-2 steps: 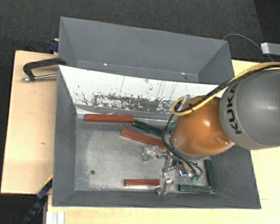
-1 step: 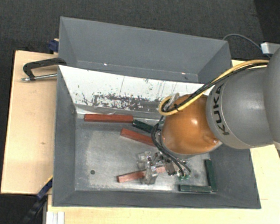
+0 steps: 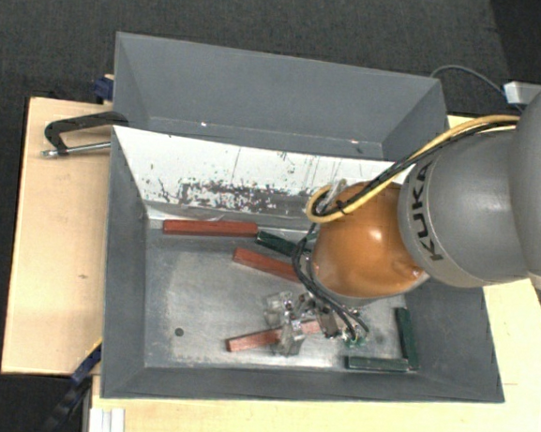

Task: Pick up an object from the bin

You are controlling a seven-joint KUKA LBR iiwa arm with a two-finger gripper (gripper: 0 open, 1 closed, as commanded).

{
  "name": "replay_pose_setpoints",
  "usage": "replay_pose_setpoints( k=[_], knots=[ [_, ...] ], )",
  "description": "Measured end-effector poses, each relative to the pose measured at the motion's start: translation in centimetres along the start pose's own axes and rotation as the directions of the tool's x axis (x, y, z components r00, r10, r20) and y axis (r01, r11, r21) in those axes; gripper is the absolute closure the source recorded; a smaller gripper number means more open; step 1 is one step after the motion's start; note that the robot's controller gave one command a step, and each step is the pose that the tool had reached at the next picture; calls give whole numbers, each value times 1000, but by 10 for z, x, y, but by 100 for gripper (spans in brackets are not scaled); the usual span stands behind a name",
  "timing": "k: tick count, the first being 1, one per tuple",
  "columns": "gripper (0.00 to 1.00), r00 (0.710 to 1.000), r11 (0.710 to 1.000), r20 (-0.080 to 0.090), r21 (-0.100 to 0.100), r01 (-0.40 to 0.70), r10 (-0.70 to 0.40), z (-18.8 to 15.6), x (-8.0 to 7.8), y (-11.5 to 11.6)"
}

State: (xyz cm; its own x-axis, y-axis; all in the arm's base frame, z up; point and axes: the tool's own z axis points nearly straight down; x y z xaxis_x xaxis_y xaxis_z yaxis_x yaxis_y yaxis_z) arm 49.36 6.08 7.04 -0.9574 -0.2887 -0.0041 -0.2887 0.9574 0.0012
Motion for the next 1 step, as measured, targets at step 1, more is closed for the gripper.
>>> replay_pose_setpoints(
  k=[1],
  knots=[
    [100,1000,1000,-2,0,0,0,-2,0,0]
  ],
)
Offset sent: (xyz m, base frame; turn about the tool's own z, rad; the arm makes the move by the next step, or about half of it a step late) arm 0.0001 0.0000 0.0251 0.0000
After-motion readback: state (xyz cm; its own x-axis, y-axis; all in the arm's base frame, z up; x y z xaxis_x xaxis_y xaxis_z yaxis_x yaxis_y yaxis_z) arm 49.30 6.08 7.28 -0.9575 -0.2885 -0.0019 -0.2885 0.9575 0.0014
